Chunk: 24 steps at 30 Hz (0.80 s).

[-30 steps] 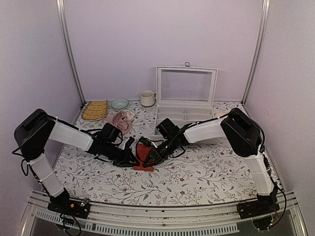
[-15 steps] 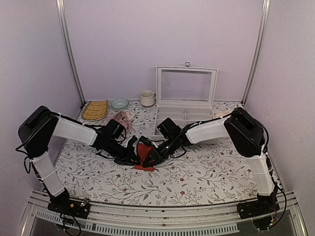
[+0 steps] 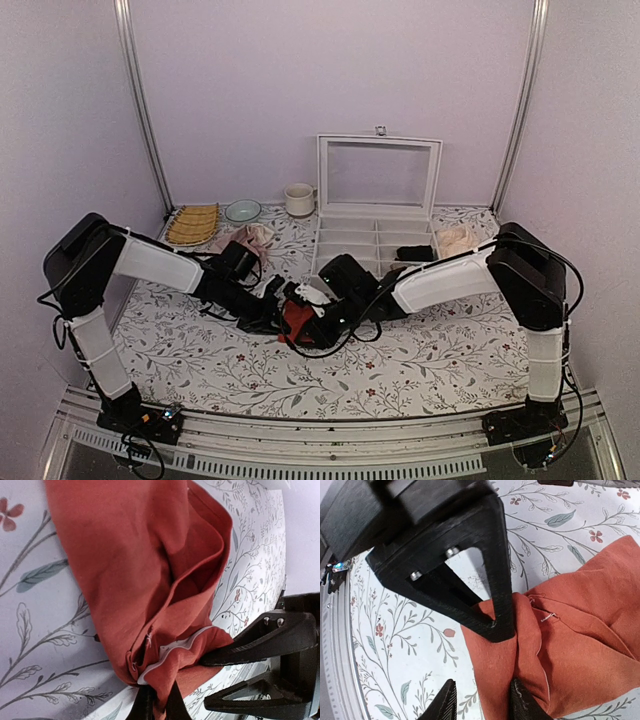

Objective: Roll the underwear
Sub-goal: Roll the underwear at the center of the board.

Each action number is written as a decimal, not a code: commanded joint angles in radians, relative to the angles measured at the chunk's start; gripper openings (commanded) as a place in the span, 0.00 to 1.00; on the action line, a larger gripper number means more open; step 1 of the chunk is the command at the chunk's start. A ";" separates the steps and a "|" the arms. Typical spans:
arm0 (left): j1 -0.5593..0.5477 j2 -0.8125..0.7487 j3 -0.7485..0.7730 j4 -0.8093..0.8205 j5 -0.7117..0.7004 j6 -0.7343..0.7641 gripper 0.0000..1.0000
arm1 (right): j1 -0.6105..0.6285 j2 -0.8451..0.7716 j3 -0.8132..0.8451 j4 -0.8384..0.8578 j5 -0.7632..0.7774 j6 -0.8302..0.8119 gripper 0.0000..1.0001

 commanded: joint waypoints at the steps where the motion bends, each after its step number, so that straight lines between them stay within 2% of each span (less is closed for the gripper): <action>1: -0.008 0.042 -0.003 -0.065 -0.065 0.018 0.00 | 0.044 -0.143 -0.086 0.018 0.235 -0.085 0.36; 12: -0.008 0.055 0.010 -0.073 -0.056 0.024 0.00 | 0.142 -0.151 -0.207 0.187 0.473 -0.265 0.33; 15: -0.008 0.055 0.010 -0.073 -0.055 0.023 0.00 | 0.158 -0.141 -0.222 0.219 0.509 -0.284 0.30; 21: -0.008 0.058 0.012 -0.073 -0.050 0.023 0.00 | 0.186 -0.111 -0.232 0.250 0.555 -0.330 0.30; 22: -0.009 0.058 0.013 -0.073 -0.050 0.024 0.00 | 0.188 -0.107 -0.233 0.250 0.558 -0.333 0.28; 24: -0.008 0.058 0.013 -0.075 -0.049 0.026 0.00 | 0.187 -0.102 -0.233 0.250 0.554 -0.333 0.17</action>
